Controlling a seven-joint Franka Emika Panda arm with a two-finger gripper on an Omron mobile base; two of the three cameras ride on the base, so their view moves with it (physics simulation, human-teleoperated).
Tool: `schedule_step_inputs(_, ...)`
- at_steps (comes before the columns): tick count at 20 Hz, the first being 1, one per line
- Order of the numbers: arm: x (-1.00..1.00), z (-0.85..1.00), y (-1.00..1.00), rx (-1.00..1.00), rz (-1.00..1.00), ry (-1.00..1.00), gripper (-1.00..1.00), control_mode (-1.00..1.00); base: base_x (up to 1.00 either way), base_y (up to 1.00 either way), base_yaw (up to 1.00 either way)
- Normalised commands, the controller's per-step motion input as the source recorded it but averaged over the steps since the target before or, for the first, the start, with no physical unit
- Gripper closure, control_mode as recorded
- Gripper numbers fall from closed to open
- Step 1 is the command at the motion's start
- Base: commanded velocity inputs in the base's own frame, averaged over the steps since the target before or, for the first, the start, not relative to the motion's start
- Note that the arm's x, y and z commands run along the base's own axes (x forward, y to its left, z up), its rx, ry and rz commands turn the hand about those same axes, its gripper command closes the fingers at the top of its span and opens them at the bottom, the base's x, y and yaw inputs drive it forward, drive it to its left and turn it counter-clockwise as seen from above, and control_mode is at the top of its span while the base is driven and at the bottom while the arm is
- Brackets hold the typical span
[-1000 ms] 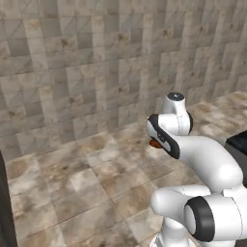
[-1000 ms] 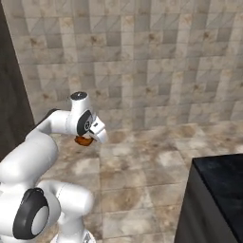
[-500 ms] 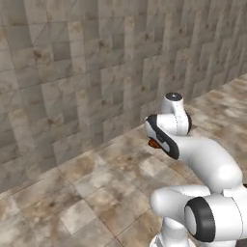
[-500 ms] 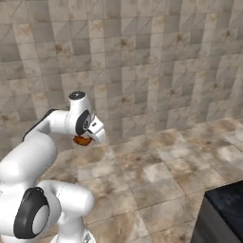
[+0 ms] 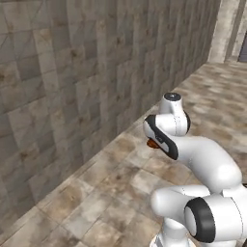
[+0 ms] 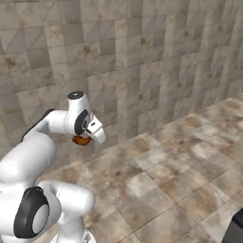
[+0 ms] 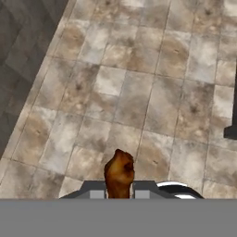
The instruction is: Take the chicken drumsticks from the pan and place one on each plate on the dining counter.
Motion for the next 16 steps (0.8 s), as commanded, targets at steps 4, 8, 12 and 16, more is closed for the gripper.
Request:
schedule_step_inputs(4,0.0,0.0,0.0,0.0,0.0,0.0,1.0,1.0,0.89,0.37,-0.48)
schedule_step_inputs(8,0.0,0.0,0.0,0.0,0.0,0.0,1.0,1.0,0.89,0.37,-0.47)
schedule_step_inputs(12,0.0,0.0,0.0,0.0,0.0,0.0,1.0,1.0,0.89,0.37,-0.47)
schedule_step_inputs(16,0.0,0.0,0.0,0.0,0.0,0.0,1.0,1.0,0.89,0.37,-0.47)
